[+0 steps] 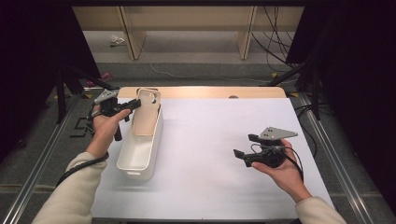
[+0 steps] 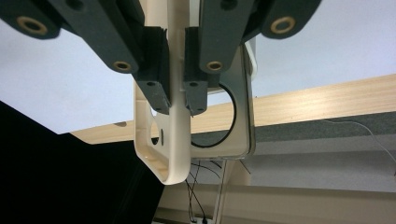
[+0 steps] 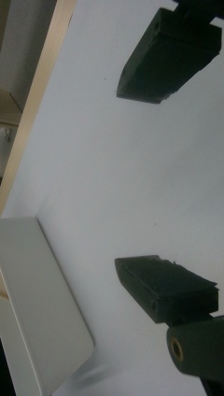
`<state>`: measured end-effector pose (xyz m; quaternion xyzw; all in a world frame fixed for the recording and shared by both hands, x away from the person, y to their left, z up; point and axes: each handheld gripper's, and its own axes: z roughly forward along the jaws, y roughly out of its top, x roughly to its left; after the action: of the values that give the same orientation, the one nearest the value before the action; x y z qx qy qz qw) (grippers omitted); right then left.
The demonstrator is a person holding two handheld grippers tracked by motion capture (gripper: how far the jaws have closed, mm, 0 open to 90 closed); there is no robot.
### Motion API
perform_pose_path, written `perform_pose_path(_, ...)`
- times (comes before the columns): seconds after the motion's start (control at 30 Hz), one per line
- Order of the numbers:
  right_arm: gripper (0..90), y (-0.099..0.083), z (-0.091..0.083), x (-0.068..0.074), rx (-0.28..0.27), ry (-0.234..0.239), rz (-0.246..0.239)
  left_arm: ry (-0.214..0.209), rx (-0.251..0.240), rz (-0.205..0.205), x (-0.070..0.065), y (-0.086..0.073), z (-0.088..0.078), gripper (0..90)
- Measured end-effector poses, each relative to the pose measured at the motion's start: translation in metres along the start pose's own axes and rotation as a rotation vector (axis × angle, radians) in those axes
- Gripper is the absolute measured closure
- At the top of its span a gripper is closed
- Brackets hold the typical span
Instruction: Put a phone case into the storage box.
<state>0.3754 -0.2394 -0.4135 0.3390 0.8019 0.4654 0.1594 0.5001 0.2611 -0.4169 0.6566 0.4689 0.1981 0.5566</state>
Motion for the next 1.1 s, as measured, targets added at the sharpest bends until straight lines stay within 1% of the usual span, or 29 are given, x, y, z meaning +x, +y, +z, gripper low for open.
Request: perform_pose_path(1.1, 16.1, 0.0001, -0.0008, -0.0006, -0.001, 0.001, 0.004, 0.012, 0.014, -0.015, 0.0047, 0.0005, 0.0051, 81.2)
